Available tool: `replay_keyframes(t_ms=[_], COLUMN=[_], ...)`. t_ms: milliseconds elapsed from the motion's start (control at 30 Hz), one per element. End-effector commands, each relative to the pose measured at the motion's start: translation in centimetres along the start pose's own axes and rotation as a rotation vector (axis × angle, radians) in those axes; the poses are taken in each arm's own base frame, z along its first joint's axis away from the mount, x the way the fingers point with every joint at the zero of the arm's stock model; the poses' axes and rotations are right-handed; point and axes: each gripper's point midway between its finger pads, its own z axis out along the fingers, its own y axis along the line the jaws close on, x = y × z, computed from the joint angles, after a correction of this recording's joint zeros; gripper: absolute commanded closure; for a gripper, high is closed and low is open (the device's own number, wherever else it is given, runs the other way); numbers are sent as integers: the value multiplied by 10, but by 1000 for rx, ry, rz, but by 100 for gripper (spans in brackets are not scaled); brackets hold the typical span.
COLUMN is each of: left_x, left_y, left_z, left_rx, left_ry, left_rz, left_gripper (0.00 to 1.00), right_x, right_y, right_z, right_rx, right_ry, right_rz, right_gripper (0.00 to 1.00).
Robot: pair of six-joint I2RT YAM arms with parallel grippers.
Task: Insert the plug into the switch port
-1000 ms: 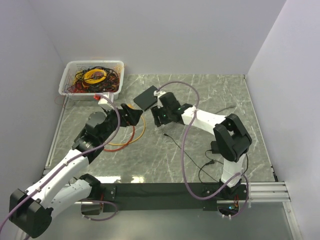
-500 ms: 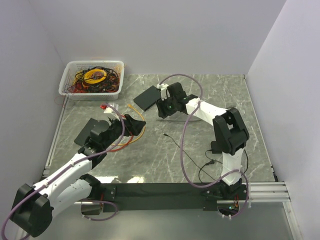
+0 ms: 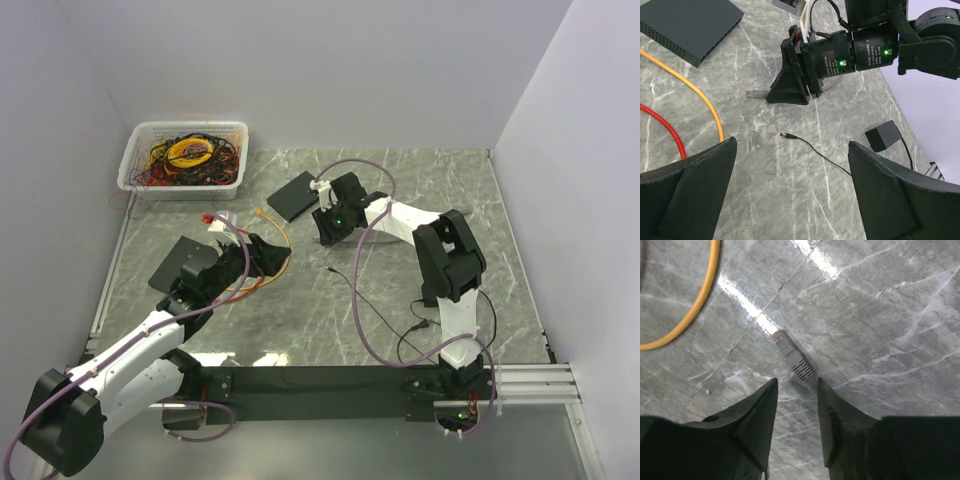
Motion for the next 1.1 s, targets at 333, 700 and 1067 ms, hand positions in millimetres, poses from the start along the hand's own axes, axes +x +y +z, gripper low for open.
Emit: replay_keyframes(t_ms=[333,700,1067], left_x=[-3,-2,-19], left_y=[-4,1,-8], left_z=[-5,-7,-12], left_rx=[32,12,18], left_ry=[-34,-36,-75], left_rz=[4,13,22], left_gripper=[1,1,1], right_x=[1,15,-5], right_y=[0,13,44], right_z=[14,22,-31], right_rx=[79,83,49], right_ry=[47,86,-84], right_rz=[-42,-54,-45], right_gripper=[56,81,95])
